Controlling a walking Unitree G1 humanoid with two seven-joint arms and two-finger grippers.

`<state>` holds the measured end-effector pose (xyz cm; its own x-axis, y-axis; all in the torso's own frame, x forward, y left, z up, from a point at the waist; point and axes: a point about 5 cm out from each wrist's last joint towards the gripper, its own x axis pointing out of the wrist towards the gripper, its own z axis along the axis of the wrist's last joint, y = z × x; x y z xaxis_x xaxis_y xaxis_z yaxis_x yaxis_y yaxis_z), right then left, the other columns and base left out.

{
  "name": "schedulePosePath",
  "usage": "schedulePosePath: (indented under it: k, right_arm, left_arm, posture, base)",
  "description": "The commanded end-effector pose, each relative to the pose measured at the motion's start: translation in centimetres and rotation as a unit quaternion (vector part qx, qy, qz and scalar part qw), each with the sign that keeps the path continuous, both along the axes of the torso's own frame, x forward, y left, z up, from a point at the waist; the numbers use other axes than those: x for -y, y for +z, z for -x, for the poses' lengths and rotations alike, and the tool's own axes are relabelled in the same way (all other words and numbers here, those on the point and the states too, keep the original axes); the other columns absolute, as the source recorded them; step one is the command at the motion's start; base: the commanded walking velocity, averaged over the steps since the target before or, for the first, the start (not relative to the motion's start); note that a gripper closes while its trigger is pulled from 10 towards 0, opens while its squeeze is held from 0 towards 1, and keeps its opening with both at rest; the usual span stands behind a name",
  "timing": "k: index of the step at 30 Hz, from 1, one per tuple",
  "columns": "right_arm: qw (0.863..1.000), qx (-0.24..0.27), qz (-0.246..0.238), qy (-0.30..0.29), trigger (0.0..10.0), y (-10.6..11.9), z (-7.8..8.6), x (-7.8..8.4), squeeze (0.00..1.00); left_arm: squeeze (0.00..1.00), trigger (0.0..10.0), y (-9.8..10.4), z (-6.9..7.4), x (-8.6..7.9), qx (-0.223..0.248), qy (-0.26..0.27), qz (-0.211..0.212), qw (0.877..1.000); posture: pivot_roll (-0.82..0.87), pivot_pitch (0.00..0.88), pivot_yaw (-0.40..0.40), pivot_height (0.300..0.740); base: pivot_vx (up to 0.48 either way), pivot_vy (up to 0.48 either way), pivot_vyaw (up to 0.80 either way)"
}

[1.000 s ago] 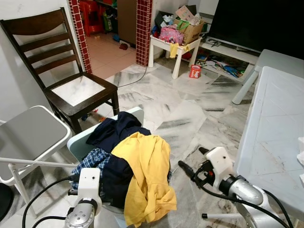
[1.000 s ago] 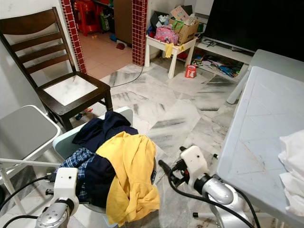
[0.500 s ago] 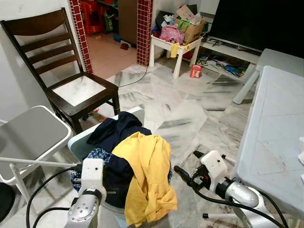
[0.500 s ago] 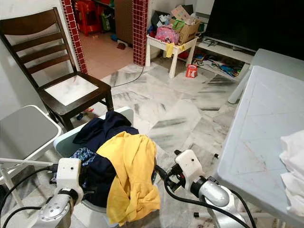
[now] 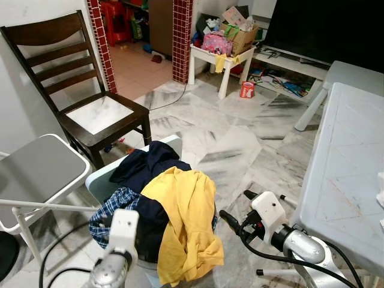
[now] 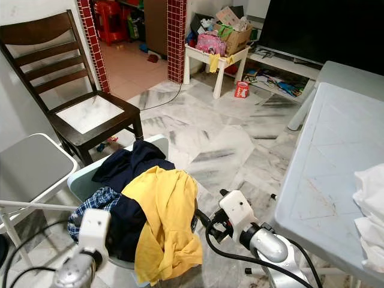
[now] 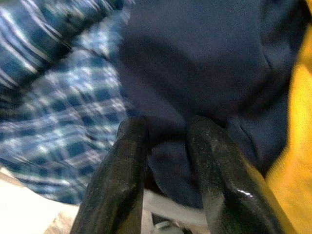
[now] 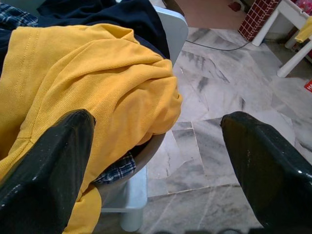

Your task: Hang hanger

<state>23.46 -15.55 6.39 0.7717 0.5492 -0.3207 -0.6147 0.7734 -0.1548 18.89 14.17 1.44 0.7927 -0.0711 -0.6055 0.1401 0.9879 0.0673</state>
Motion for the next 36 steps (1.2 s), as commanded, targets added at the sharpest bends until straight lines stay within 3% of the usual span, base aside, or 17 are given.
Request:
schedulePosePath:
  k: [1,24,25,27,28,36]
  right_arm:
    - [1.000,0.000,0.009,0.006,10.0,-0.1,0.0,0.1,0.00]
    - [1.000,0.009,0.016,0.015,10.0,0.0,0.0,-0.2,0.00]
    - [1.000,0.011,0.016,0.015,10.0,0.0,0.0,-0.2,0.00]
    - [1.000,0.011,0.016,0.015,10.0,0.0,0.0,-0.2,0.00]
    - [1.000,0.013,0.016,0.014,10.0,0.1,0.0,-0.2,0.00]
    - [1.000,0.018,0.019,0.013,10.0,0.2,-0.1,-0.1,0.00]
  left_arm:
    - [1.00,10.0,-0.2,0.2,0.3,-0.009,-0.014,0.003,1.000]
    - [1.00,10.0,0.5,-0.2,0.7,0.031,-0.043,-0.033,0.998]
    - [0.80,10.0,0.8,-0.2,0.9,0.038,-0.050,-0.028,0.998]
    - [0.80,10.0,0.8,-0.2,0.9,0.038,-0.050,-0.028,0.998]
    - [0.00,10.0,1.0,-0.3,1.2,0.045,-0.057,-0.025,0.997]
    - [0.00,10.0,2.1,-0.7,1.2,0.066,-0.066,-0.032,0.995]
  posture:
    - [0.00,0.000,-0.059,0.740]
    - [0.00,0.000,-0.059,0.740]
    - [0.00,0.000,-0.059,0.740]
    - [0.00,0.000,-0.059,0.740]
    - [-0.01,0.000,-0.059,0.740]
    - [-0.01,0.000,-0.062,0.740]
  base:
    - [0.000,0.000,0.00]
    - [0.000,0.000,0.00]
    - [0.000,0.000,0.00]
    - [0.000,0.000,0.00]
    - [0.000,0.000,0.00]
    - [0.000,0.000,0.00]
